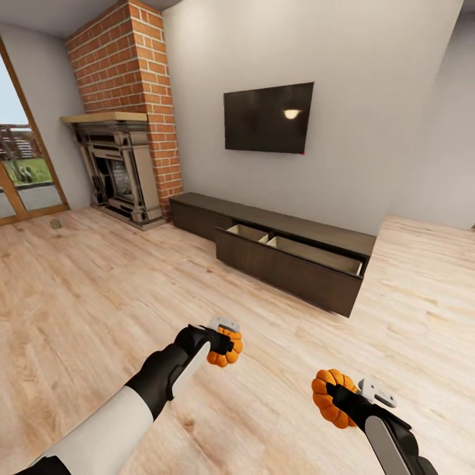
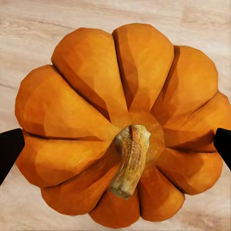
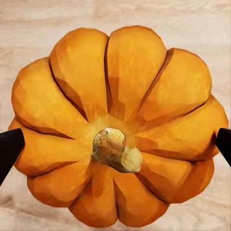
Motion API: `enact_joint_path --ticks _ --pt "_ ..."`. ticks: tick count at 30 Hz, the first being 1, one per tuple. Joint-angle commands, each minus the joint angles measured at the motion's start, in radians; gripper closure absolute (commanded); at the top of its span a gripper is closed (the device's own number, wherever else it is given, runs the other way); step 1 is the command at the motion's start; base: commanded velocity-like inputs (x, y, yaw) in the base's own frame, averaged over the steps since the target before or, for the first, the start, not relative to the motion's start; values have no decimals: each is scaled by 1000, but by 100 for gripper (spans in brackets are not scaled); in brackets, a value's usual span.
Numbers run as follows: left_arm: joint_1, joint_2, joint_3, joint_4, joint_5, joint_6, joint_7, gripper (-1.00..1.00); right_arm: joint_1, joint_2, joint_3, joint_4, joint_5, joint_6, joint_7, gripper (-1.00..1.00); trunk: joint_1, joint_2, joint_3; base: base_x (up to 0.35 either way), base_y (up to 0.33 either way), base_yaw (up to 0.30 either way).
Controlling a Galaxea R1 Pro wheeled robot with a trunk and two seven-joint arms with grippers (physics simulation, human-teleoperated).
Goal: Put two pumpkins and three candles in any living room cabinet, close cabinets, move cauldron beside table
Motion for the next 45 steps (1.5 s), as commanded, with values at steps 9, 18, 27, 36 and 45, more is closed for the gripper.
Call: enact_joint_path --ticks 9,18,27,36,45 --pt "-1 1 -2 -1 8 6 7 100 -1 0 2 -2 -10 1 -8 100 0 0 -1 256 227 -17" --pt "-1 1 -2 -1 6 7 8 100 -1 2 6 -2 -10 1 -8 100 0 0 -1 257 231 -1" --pt "-1 2 -2 -1 6 7 7 100 -1 2 5 -2 -10 0 -8 100 0 0 -1 263 225 0" --pt "-1 2 -2 -2 8 8 7 100 -1 2 7 -2 -11 0 -8 100 0 0 -1 266 221 -137" --pt "-1 2 -3 -2 8 7 8 100 -1 2 5 -2 -10 0 -8 100 0 0 -1 272 193 -269"
